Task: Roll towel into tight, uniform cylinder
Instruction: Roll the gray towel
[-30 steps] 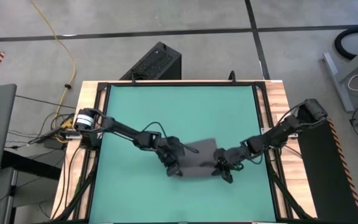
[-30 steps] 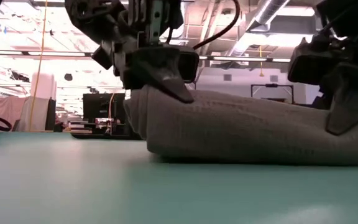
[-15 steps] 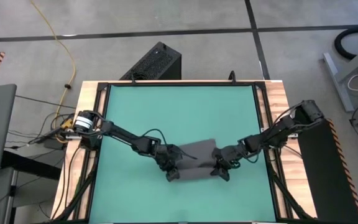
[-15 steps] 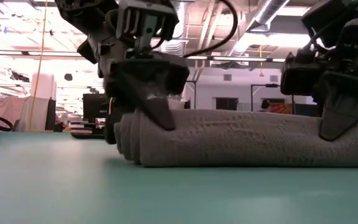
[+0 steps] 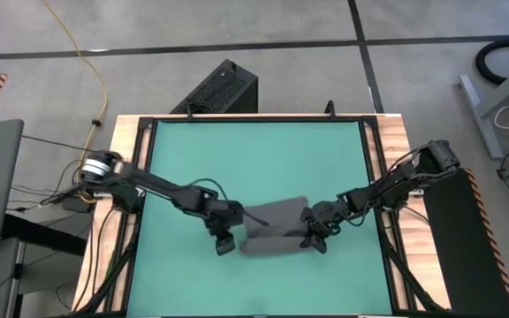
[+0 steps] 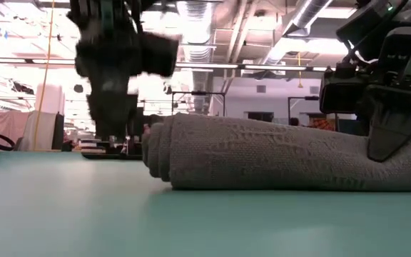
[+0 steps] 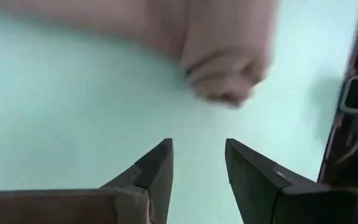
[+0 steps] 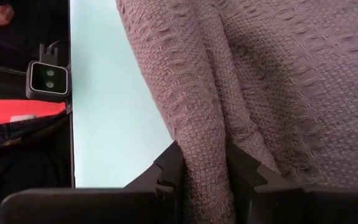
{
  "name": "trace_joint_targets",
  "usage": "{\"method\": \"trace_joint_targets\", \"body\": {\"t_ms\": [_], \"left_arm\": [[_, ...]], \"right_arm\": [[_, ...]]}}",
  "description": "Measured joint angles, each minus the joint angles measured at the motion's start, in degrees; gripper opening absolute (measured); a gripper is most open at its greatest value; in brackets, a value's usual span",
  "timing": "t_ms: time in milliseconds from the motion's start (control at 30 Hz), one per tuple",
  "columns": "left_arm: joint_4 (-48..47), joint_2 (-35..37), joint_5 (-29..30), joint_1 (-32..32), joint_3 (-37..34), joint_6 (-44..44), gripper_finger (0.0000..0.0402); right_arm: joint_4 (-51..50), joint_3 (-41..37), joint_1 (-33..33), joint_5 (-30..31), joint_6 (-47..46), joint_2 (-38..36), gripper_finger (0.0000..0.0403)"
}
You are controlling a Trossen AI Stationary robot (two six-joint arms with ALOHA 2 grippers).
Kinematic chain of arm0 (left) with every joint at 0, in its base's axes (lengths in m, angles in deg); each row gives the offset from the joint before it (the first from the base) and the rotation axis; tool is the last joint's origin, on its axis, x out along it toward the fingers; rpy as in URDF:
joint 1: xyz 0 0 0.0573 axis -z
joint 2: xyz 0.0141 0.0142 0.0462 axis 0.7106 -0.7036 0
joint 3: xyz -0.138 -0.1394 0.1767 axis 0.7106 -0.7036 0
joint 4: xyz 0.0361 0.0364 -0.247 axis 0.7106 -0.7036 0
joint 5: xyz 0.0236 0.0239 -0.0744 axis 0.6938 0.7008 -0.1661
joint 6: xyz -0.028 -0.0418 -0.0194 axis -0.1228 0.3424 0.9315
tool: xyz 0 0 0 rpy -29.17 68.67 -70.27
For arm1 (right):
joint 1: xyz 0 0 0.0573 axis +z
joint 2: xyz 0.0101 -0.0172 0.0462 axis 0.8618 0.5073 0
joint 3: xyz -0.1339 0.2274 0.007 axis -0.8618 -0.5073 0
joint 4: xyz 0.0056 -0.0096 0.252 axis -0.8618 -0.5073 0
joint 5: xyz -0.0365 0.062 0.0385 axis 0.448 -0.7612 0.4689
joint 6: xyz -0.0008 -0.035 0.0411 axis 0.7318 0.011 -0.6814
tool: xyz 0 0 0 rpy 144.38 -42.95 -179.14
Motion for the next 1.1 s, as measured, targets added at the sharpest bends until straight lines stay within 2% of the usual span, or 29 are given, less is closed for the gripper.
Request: {"method": "trace_joint_targets", "body": {"t_ms": [100, 167, 233, 300, 467, 600, 700, 867, 1100], "left_arm": [[4.84, 5.12, 9.72, 2.96, -0.07, -3.57, 0.0133], [15.58, 7.05, 17.91, 5.90, 0.27, -8.96, 0.0133], [25.11, 6.00, 24.19, 8.50, 0.41, -15.64, 0.0127], [32.15, 2.20, 26.57, 9.22, 0.41, -19.28, 0.0117], [43.16, -8.32, 27.51, 5.84, 0.15, -20.18, 0.0076], [44.69, -11.90, 21.90, 2.72, 0.34, -17.35, 0.0046], [45.63, -12.89, 19.32, 1.76, 0.22, -17.53, 0.0027], [48.64, -12.62, 18.75, 2.51, 0.39, -19.74, 0.0004], [50.01, -16.42, 20.73, 3.19, 0.38, -18.25, 0.0000]], "right_arm": [[-0.11, 0.00, -0.94, -0.31, 0.79, 0.02, 0.0093], [-0.22, 0.00, -1.63, -0.37, 0.86, 0.04, 0.0093], [-0.41, -0.03, -2.17, -0.35, 0.86, 0.04, 0.0093], [-0.42, -0.04, -2.44, -0.51, 0.86, 0.04, 0.0093], [-0.29, -0.04, -2.55, -0.87, 0.83, 0.04, 0.0093], [-0.40, -0.04, -2.57, -0.98, 0.68, 0.04, 0.0093], [-0.27, -0.04, -2.59, -0.98, 0.62, 0.04, 0.0093], [-0.29, -0.04, -2.59, -0.85, 0.58, 0.07, 0.0093], [-0.26, -0.04, -2.59, -0.76, 0.80, 0.07, 0.0094]]}}
